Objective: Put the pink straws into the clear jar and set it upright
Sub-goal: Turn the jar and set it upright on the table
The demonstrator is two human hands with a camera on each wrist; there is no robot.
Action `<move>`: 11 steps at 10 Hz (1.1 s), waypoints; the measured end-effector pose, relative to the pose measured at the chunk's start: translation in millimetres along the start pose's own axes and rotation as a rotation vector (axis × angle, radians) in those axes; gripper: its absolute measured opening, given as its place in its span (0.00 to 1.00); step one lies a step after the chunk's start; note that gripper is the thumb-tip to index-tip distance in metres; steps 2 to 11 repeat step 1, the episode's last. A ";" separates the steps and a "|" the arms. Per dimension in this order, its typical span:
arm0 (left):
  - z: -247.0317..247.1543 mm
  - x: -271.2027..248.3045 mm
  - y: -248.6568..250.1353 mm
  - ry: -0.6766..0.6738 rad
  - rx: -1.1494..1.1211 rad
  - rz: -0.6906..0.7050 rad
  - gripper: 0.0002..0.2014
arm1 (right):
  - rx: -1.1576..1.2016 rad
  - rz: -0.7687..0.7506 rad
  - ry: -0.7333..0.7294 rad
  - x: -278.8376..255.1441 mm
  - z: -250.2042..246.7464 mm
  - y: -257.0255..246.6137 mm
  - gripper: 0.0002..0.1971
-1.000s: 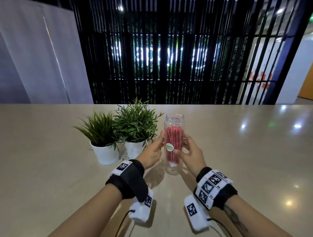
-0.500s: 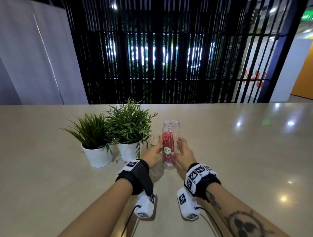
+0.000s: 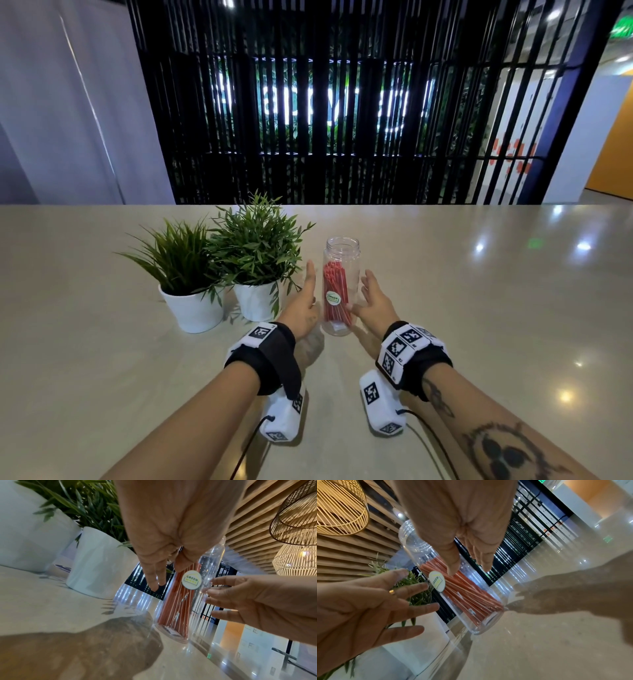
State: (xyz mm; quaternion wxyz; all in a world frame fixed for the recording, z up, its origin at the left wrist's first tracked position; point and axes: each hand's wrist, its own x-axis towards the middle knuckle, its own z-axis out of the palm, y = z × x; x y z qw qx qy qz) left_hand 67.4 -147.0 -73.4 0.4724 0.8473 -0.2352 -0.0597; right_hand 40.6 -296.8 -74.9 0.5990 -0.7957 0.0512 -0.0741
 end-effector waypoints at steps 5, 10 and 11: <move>-1.7 -1.9 -6.1 0.129 0.118 0.031 0.40 | 0.024 -0.016 0.083 -2.0 -5.3 -0.1 0.36; -1.7 -1.9 -6.1 0.129 0.118 0.031 0.40 | 0.024 -0.016 0.083 -2.0 -5.3 -0.1 0.36; -1.7 -1.9 -6.1 0.129 0.118 0.031 0.40 | 0.024 -0.016 0.083 -2.0 -5.3 -0.1 0.36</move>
